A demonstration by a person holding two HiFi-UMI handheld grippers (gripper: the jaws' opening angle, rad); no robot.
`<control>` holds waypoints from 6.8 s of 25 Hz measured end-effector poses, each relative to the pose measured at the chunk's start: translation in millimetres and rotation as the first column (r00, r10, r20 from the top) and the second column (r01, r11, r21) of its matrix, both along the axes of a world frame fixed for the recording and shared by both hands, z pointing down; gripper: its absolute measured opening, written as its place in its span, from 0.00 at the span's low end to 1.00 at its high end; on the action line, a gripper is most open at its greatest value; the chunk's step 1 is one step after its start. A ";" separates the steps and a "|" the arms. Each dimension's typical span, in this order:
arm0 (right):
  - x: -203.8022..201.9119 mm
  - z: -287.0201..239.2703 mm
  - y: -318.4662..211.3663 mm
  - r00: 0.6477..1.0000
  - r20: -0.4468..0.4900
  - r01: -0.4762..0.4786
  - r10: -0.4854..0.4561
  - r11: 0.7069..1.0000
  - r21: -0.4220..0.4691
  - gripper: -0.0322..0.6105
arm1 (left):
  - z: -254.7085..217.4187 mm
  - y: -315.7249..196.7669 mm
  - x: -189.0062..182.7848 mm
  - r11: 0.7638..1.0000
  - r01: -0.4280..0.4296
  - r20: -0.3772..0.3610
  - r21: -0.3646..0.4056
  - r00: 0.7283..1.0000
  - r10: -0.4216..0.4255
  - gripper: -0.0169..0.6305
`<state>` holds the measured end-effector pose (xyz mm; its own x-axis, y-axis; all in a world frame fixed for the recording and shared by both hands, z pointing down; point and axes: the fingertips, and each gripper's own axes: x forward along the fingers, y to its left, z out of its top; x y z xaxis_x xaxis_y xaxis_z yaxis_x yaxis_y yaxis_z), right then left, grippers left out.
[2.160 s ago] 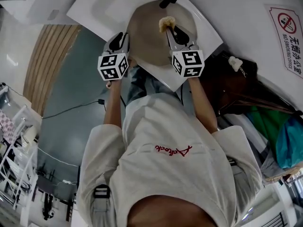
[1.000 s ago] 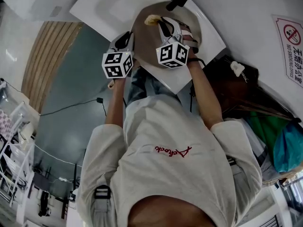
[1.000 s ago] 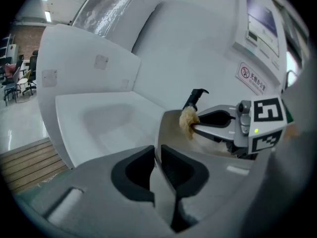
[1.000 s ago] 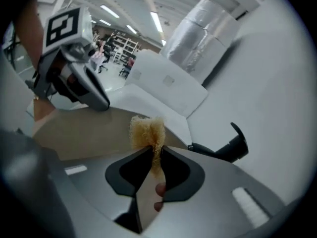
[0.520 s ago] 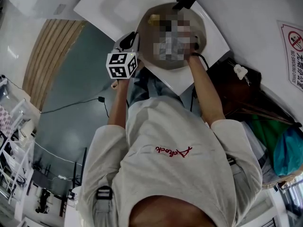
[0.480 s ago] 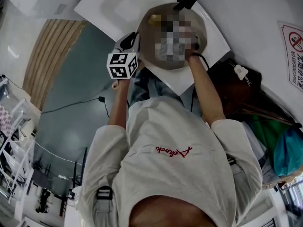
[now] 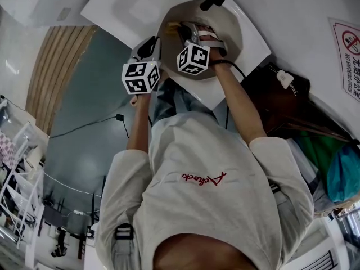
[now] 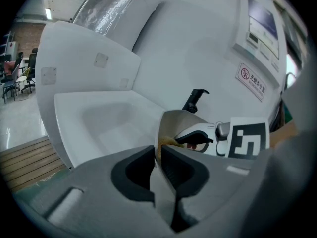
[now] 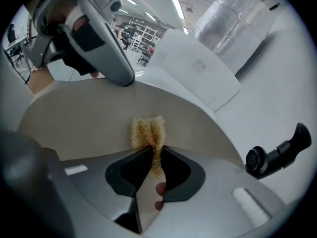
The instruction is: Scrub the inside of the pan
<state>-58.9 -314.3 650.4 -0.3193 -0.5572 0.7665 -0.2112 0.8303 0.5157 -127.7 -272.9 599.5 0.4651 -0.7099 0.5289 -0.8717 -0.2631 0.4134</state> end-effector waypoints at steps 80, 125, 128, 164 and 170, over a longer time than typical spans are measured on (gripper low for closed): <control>43.5 14.7 47.4 0.873 -0.402 0.278 -0.276 0.959 -0.054 0.16 | -4.6 2.8 4.7 0.999 -0.031 0.009 0.033 0.999 0.031 0.09; 67.7 -26.9 -36.4 0.862 -0.463 0.266 -0.204 0.961 0.072 0.16 | -9.6 5.9 7.9 0.998 -0.034 0.007 0.046 0.999 0.034 0.09; 67.4 -21.3 -43.8 0.861 -0.468 0.263 -0.199 0.962 0.075 0.16 | -10.0 5.4 7.5 0.998 -0.037 0.006 0.047 0.999 0.037 0.09; 98.1 21.9 66.5 0.809 -0.487 0.307 -0.328 0.943 -0.126 0.16 | -5.3 5.4 5.6 0.999 -0.016 -0.004 0.042 1.000 0.016 0.09; 103.9 30.4 94.2 0.772 -0.503 0.338 -0.389 0.921 -0.193 0.16 | -7.5 6.3 6.9 0.999 -0.014 -0.005 0.049 1.000 0.015 0.09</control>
<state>45.0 -220.1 680.8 -0.0224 -0.4049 0.9141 0.3953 0.8362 0.3801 -120.8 -266.6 592.0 0.4783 -0.7278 0.4914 -0.8654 -0.2958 0.4044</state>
